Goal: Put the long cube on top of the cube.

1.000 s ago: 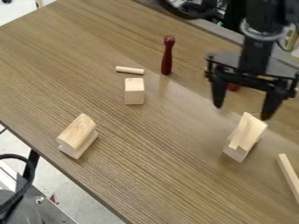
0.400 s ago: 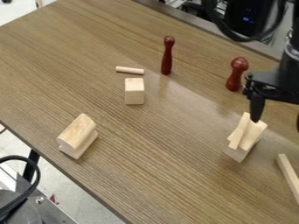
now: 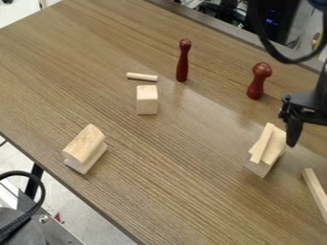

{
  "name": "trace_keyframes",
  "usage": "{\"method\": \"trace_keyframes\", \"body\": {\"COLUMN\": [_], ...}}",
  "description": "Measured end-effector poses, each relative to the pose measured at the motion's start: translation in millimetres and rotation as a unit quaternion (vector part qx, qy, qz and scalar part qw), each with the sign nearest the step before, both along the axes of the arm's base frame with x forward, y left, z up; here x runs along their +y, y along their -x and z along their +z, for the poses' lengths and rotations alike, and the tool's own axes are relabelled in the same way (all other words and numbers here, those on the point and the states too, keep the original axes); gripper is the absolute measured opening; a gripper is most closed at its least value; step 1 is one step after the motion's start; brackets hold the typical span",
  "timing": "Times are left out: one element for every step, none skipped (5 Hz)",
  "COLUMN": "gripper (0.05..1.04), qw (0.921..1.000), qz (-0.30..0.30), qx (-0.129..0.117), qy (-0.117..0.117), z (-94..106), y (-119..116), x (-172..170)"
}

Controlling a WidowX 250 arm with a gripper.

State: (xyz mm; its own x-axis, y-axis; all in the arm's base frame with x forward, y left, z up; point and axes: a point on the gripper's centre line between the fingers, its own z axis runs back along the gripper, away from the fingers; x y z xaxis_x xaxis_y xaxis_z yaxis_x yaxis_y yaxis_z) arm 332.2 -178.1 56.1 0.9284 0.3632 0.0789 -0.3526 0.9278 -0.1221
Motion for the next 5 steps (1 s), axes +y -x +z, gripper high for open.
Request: {"method": "trace_keyframes", "body": {"gripper": [0.997, 0.997, 0.997, 0.997, 0.997], "qw": [0.9989, 0.9959, 0.9943, 0.9916, 0.9888], "qz": [0.043, 0.073, 0.08, 0.089, 0.091], "qx": [0.016, 0.042, 0.065, 0.092, 0.118], "qy": [0.012, 0.03, 0.026, 0.019, 0.007], "z": [-4.2, -12.5, -17.1, -25.2, -31.1], "y": [1, 2, 4, 7, 10], "x": [-8, -16, -17, -14, -12]}}
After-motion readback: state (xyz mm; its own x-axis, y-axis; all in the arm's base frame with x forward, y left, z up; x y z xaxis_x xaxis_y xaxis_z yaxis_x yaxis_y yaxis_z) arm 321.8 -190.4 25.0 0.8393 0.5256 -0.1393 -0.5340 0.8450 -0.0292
